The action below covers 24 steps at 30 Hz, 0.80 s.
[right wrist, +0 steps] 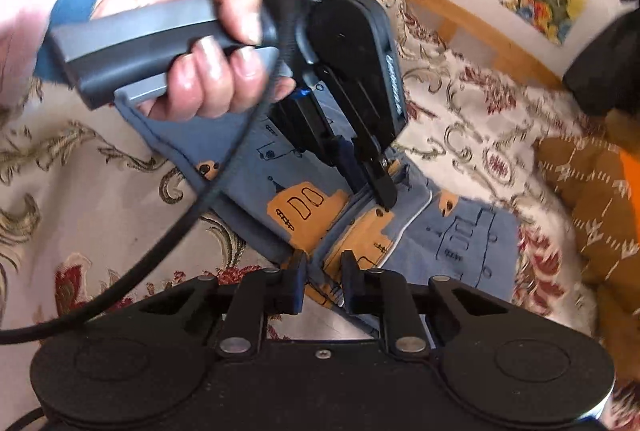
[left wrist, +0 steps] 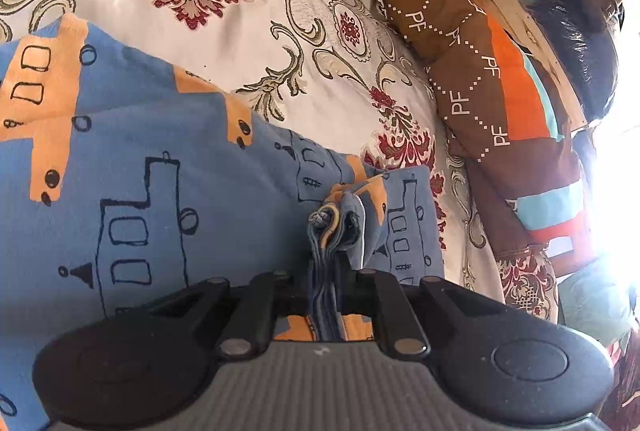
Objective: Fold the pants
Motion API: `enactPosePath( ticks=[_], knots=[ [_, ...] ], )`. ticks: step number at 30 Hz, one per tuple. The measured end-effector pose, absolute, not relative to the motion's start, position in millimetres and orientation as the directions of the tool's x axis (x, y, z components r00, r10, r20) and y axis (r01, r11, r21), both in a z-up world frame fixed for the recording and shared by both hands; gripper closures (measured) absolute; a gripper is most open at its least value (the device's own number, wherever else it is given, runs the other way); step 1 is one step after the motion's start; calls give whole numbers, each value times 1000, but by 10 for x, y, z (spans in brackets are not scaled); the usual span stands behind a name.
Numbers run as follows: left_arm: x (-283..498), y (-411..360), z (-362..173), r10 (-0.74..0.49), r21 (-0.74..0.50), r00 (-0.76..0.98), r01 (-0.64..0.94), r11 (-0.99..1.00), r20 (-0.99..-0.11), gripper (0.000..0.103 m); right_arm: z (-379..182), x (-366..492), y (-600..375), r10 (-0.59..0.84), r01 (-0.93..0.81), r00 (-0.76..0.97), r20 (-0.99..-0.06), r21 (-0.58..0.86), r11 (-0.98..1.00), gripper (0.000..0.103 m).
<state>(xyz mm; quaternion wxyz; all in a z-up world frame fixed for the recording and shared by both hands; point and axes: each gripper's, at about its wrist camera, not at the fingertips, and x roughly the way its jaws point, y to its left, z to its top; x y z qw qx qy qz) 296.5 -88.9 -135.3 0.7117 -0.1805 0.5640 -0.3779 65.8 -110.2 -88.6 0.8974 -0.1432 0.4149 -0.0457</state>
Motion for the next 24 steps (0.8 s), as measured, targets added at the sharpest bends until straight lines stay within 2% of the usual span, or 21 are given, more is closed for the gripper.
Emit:
enactPosePath(
  ticks=[2,8,11,18,24],
  knots=[
    [2966,-891,-1356,-742,-683,77,336,649,-666,92,-847,637,-1169,-167,-15,656,-736,-234,972,77],
    [2966,-897,-1366,-740,-681,76,338,650,-668,92,-831,689,-1250,-154,62,648,-746,-150,987,77],
    [2968,-906,-1374,-739,-681,76,335,651,-669,92,-875,731,-1232,-171,67,634,-754,-166,984,79],
    [2963,-908,-1366,-737,-682,75,324,655,-672,93,-958,804,-1074,-240,18,595,-767,-286,958,89],
    [2977,-870,-1328,-750,-704,61,301,643,-659,94,-877,812,-1131,-225,39,588,-777,-250,967,92]
  ],
)
